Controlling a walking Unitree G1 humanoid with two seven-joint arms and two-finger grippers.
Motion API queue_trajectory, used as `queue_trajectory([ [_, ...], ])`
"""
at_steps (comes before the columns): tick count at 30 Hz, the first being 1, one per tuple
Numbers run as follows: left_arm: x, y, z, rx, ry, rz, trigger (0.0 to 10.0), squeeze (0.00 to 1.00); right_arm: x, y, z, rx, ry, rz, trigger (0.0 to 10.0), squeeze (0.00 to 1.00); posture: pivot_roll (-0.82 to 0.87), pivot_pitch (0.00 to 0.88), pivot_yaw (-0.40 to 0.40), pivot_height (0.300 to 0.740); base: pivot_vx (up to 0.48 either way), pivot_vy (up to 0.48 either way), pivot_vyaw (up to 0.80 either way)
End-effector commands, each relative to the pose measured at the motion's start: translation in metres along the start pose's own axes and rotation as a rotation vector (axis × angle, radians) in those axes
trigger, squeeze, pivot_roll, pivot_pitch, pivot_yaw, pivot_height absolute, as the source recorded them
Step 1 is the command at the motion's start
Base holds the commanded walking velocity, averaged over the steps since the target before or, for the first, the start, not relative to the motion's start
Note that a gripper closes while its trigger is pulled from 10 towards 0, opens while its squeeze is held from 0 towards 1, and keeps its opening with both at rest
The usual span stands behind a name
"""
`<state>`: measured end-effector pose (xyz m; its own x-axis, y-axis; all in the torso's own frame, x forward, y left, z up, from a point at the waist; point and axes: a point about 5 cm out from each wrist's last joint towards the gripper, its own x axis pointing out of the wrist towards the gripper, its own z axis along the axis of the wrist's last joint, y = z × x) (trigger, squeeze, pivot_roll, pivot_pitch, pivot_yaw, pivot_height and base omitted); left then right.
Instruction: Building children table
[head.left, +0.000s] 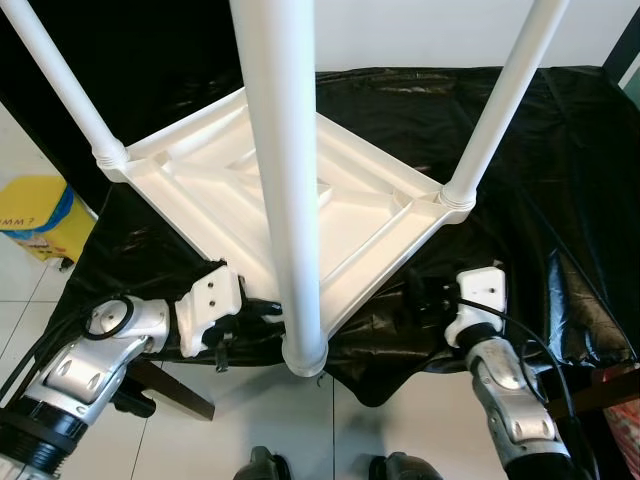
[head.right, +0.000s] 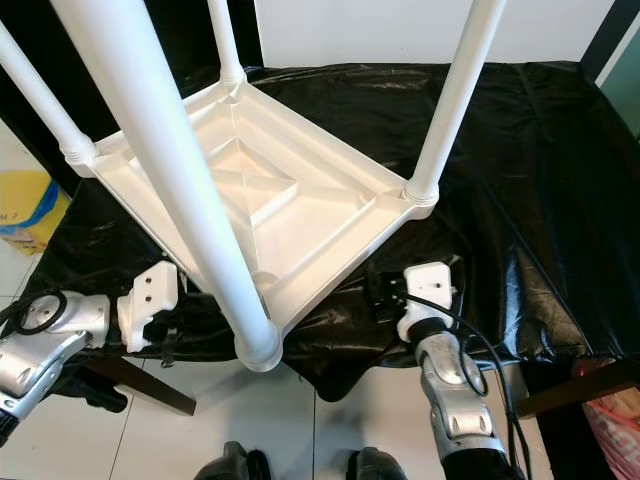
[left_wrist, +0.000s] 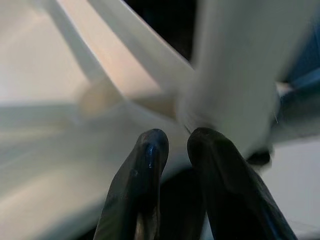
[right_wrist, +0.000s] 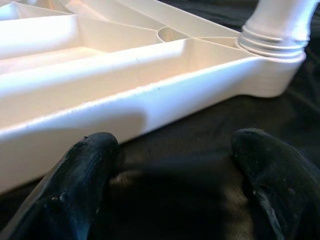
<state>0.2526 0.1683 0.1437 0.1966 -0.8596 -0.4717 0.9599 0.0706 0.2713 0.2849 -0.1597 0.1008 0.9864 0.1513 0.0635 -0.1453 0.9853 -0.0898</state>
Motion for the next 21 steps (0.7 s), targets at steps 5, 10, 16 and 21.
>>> queue_trajectory([
  [5, 0.009, -0.013, -0.013, 0.036, 0.089, -0.113, 10.0, 0.00, 0.011, 0.004, -0.009, 0.036, 0.079, 0.021, 10.0, 0.00, -0.05, 0.100, 0.000, 0.740, 0.000, 0.000, 0.00],
  [10, 0.028, -0.011, -0.017, 0.099, 0.126, -0.122, 10.0, 0.00, 0.034, 0.013, -0.008, 0.037, 0.105, 0.092, 10.0, 0.00, -0.05, 0.089, 0.004, 0.740, 0.000, 0.000, 0.00],
  [16, 0.044, -0.010, -0.010, 0.100, 0.081, -0.119, 10.0, 0.00, 0.049, 0.017, -0.005, 0.012, 0.103, 0.157, 10.0, 0.00, -0.05, 0.086, 0.006, 0.740, 0.000, 0.000, 0.00],
  [21, 0.053, -0.011, -0.006, 0.088, 0.046, -0.115, 10.0, 0.00, 0.056, 0.015, -0.001, -0.007, 0.090, 0.184, 10.0, 0.00, -0.06, 0.083, 0.010, 0.740, 0.000, 0.000, 0.00],
])
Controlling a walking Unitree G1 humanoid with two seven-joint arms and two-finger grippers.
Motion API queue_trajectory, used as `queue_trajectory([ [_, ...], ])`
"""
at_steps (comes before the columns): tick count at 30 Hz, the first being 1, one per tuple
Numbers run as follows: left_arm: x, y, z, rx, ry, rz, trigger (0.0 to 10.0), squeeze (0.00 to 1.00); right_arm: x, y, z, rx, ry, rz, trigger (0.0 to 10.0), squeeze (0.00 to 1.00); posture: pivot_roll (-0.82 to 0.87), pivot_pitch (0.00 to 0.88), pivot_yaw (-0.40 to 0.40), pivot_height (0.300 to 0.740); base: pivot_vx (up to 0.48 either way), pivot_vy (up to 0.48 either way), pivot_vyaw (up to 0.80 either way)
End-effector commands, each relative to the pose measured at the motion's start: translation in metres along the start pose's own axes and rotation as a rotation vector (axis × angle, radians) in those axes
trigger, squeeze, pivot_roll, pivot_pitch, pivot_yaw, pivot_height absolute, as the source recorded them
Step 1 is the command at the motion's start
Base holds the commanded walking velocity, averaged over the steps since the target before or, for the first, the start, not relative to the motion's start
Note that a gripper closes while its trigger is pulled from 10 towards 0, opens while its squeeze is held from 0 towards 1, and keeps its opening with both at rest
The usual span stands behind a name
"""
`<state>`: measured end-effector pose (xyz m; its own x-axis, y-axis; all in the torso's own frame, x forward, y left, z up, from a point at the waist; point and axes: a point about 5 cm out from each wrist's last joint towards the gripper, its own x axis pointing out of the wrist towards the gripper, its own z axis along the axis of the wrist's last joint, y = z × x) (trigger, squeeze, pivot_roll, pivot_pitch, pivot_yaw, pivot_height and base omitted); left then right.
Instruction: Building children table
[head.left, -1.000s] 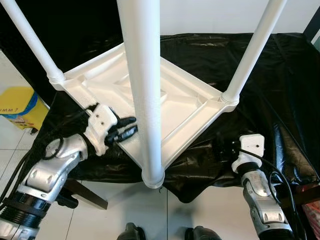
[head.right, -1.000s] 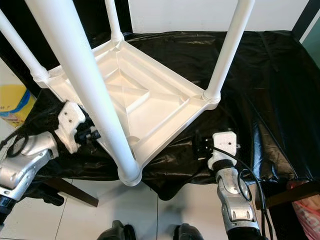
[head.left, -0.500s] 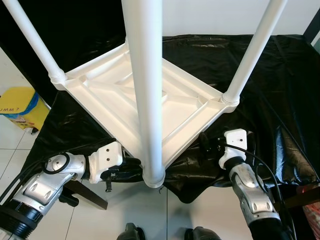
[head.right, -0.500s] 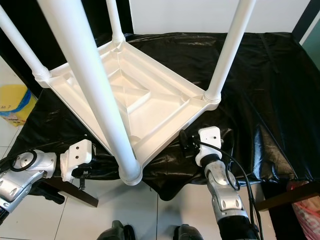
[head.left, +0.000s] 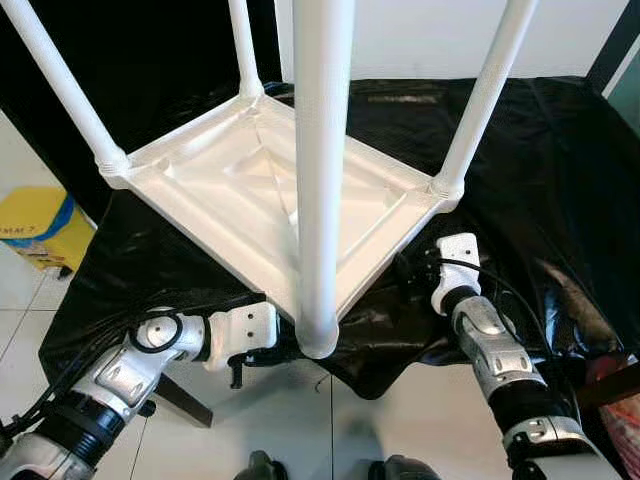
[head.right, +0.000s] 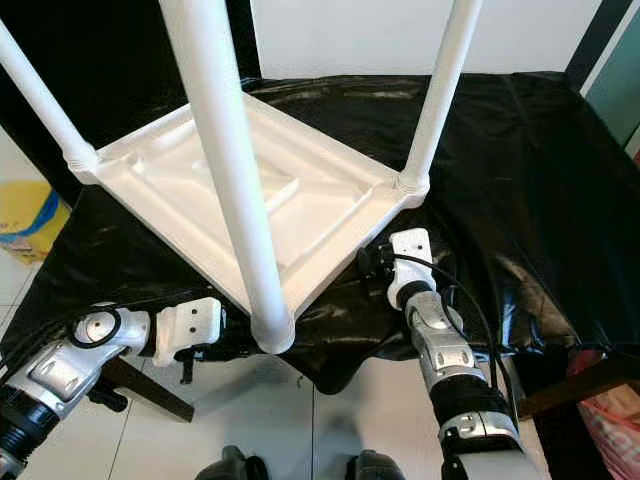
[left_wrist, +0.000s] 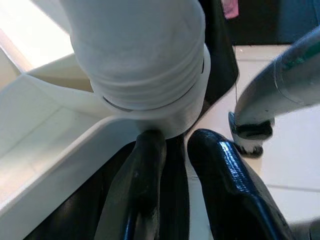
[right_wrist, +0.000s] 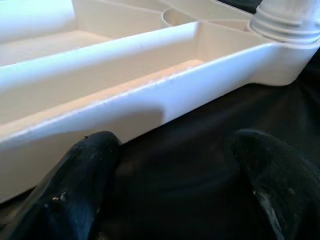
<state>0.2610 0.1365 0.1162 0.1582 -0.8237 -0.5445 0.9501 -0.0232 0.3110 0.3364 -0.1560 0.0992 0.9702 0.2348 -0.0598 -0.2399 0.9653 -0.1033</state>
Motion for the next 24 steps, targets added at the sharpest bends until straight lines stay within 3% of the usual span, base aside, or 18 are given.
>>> queue_trajectory([
  [1, 0.032, -0.003, 0.015, -0.012, -0.099, -0.032, 10.0, 0.00, 0.017, 0.010, 0.013, -0.068, -0.042, 0.124, 10.0, 0.00, -0.06, 0.086, 0.015, 0.740, 0.000, 0.000, 0.00],
  [8, 0.052, 0.007, 0.025, -0.013, -0.158, 0.014, 10.0, 0.00, 0.024, -0.004, 0.021, -0.122, -0.047, 0.096, 10.0, 0.00, -0.06, 0.089, 0.018, 0.740, 0.000, 0.000, 0.00],
  [11, 0.069, 0.015, 0.038, -0.010, -0.203, 0.051, 10.0, 0.00, 0.025, -0.015, 0.024, -0.111, -0.072, 0.036, 10.0, 0.00, -0.06, 0.091, 0.017, 0.740, 0.000, 0.000, 0.00],
  [24, 0.095, 0.033, 0.061, -0.006, -0.259, 0.121, 10.0, 0.00, 0.009, -0.017, 0.019, -0.067, -0.169, 0.031, 10.0, 0.00, -0.07, 0.099, 0.019, 0.740, 0.000, 0.000, 0.00],
])
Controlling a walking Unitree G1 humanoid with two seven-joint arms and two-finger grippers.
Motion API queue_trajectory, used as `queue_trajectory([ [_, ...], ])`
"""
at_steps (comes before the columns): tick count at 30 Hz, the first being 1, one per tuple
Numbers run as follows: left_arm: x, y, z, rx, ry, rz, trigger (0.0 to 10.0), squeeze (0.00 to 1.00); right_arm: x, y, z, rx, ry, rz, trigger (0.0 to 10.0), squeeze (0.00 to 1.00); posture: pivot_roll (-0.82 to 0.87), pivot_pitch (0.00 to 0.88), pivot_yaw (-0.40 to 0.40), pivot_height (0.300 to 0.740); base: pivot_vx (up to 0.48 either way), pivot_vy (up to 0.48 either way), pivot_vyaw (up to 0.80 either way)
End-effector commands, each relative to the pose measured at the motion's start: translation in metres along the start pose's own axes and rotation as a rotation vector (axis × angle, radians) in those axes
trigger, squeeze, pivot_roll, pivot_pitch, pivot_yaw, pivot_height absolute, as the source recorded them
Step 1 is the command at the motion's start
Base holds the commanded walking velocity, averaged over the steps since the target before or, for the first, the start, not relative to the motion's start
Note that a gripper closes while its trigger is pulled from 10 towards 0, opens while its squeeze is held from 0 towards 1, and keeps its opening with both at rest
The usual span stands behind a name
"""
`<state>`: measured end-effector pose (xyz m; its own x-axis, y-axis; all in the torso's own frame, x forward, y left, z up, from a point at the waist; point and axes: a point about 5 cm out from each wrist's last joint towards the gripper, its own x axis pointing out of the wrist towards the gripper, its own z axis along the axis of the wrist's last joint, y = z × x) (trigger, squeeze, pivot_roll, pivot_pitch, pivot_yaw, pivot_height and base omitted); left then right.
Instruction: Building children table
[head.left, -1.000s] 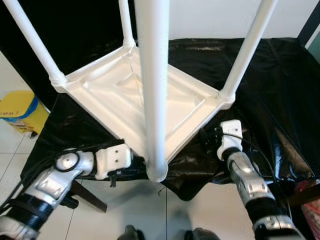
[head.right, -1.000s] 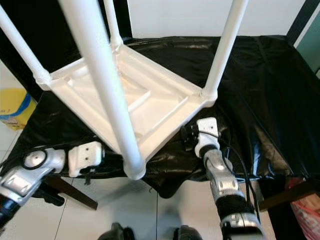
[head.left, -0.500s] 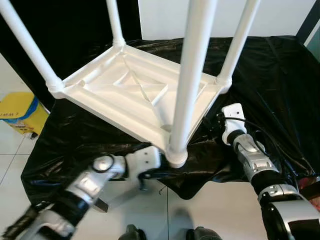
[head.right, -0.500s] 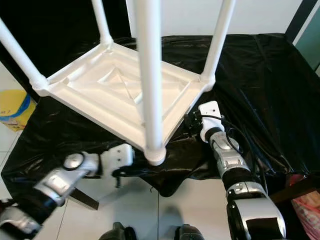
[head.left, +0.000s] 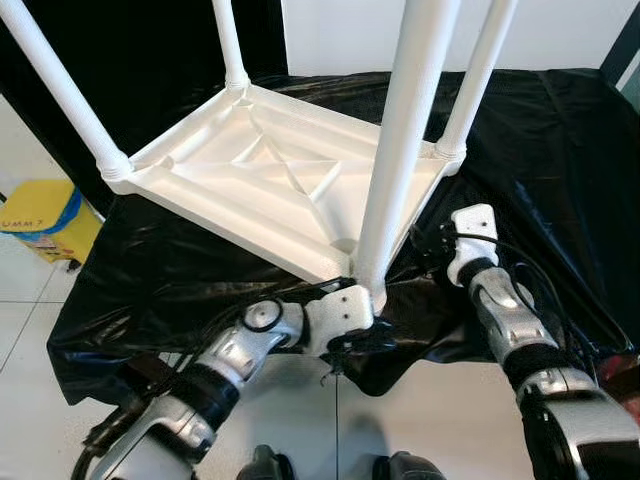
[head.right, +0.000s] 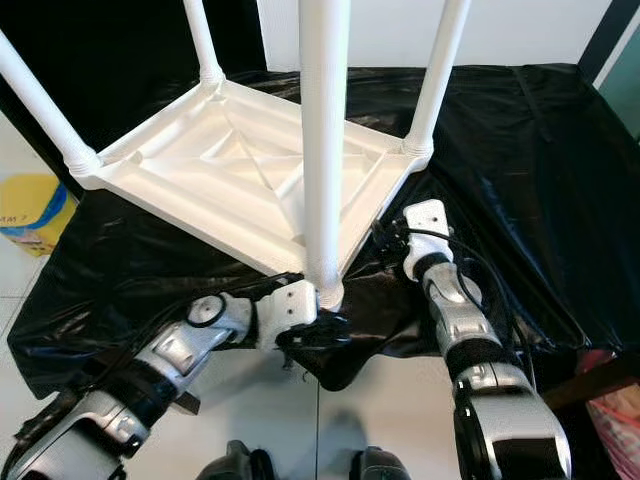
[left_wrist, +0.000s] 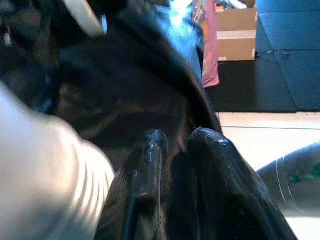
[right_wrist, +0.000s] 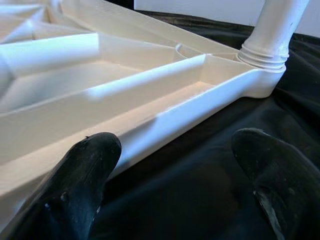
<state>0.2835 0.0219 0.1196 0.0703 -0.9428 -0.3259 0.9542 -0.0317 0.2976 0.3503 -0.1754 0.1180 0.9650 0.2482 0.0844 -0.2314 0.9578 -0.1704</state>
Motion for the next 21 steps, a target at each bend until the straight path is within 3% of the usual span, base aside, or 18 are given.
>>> queue_trajectory([
  [1, 0.004, 0.012, 0.003, 0.022, -0.008, 0.141, 10.0, 0.00, -0.004, 0.009, 0.002, 0.010, -0.044, 0.059, 10.0, 0.00, -0.08, 0.101, 0.021, 0.740, 0.000, 0.000, 0.00],
  [3, 0.004, 0.012, 0.003, 0.022, -0.008, 0.141, 10.0, 0.00, -0.004, 0.009, 0.002, 0.010, -0.044, 0.059, 10.0, 0.00, -0.08, 0.101, 0.021, 0.740, 0.000, 0.000, 0.00],
  [6, 0.020, 0.021, 0.013, 0.019, -0.047, 0.133, 10.0, 0.00, -0.026, 0.012, 0.005, 0.032, -0.090, 0.142, 10.0, 0.00, -0.10, 0.105, 0.029, 0.740, 0.000, 0.000, 0.00],
  [11, 0.031, 0.027, 0.022, 0.016, -0.083, 0.118, 10.0, 0.00, -0.043, 0.008, 0.012, 0.015, -0.093, 0.216, 10.0, 0.00, -0.11, 0.105, 0.031, 0.740, 0.000, 0.000, 0.00],
  [15, 0.034, 0.029, 0.025, 0.027, -0.088, 0.114, 10.0, 0.00, -0.048, 0.005, 0.015, 0.001, -0.089, 0.240, 10.0, 0.00, -0.12, 0.105, 0.034, 0.740, 0.000, 0.000, 0.00],
  [16, 0.041, 0.034, 0.033, 0.049, -0.096, 0.110, 10.0, 0.00, -0.059, -0.005, 0.022, -0.041, -0.068, 0.286, 10.0, 0.00, -0.13, 0.105, 0.041, 0.740, 0.000, 0.000, 0.00],
  [21, 0.043, 0.037, 0.037, 0.056, -0.101, 0.108, 10.0, 0.00, -0.067, -0.012, 0.027, -0.060, -0.055, 0.307, 10.0, 0.00, -0.14, 0.104, 0.044, 0.740, 0.000, 0.000, 0.00],
])
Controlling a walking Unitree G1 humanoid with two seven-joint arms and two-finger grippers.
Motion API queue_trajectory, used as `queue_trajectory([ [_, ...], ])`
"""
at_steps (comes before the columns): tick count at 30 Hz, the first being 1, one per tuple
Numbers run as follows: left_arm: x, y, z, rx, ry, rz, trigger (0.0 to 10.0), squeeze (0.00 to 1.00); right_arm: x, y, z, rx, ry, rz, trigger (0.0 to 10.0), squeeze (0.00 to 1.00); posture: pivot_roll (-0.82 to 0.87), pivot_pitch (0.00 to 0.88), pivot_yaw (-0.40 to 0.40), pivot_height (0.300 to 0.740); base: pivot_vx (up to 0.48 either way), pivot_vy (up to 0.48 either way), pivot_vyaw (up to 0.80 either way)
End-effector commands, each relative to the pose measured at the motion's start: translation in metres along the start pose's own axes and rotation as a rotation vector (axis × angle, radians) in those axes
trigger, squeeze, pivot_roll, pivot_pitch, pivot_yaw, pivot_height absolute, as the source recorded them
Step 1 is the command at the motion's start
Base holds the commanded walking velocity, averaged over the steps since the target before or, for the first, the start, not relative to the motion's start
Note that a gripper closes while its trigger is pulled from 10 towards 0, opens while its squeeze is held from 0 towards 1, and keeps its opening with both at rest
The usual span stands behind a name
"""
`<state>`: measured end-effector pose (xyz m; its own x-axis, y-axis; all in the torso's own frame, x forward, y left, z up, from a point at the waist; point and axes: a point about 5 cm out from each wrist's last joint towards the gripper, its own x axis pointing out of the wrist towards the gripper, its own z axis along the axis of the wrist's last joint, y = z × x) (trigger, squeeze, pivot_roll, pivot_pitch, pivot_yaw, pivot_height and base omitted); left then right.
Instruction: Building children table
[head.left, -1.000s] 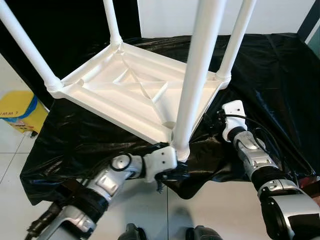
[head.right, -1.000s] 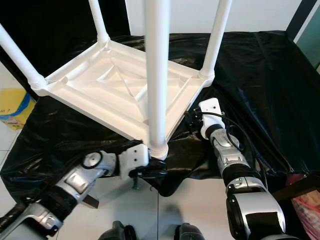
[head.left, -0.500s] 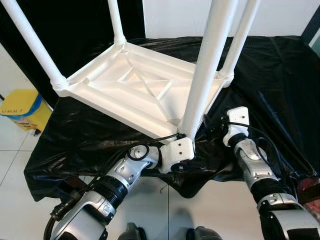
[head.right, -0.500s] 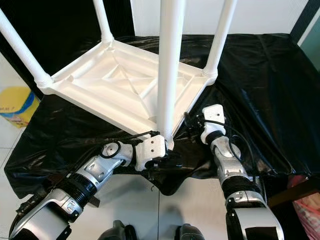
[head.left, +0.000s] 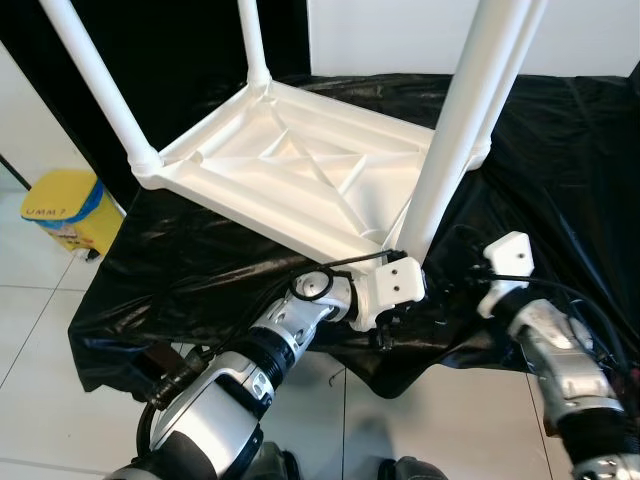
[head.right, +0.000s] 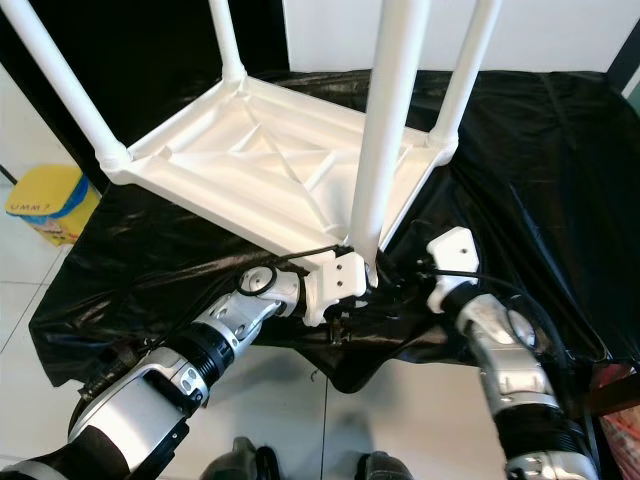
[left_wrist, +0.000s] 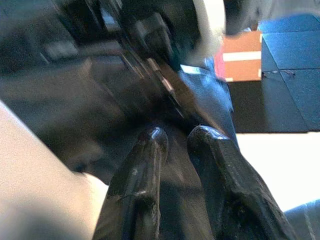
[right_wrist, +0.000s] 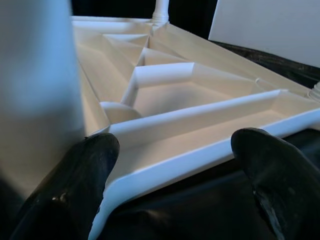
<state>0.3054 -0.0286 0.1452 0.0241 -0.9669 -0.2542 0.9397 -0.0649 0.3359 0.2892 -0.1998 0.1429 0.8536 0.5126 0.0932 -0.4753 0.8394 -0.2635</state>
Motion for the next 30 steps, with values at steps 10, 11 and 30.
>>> queue_trajectory([
  [10, -0.003, -0.010, -0.007, -0.004, -0.034, 0.002, 10.0, 0.00, -0.026, 0.001, 0.013, -0.007, 0.090, 0.138, 10.0, 0.00, -0.15, 0.102, 0.060, 0.740, 0.000, 0.000, 0.00],
  [11, -0.003, -0.010, -0.007, -0.004, -0.034, 0.002, 10.0, 0.00, -0.026, 0.001, 0.013, -0.007, 0.090, 0.138, 10.0, 0.00, -0.15, 0.102, 0.060, 0.740, 0.000, 0.000, 0.00],
  [30, -0.120, -0.036, 0.001, -0.059, -0.018, 0.056, 10.0, 0.00, -0.014, 0.015, 0.035, -0.044, 0.105, 0.391, 10.0, 0.00, -0.09, 0.083, 0.044, 0.740, 0.000, 0.000, 0.00],
])
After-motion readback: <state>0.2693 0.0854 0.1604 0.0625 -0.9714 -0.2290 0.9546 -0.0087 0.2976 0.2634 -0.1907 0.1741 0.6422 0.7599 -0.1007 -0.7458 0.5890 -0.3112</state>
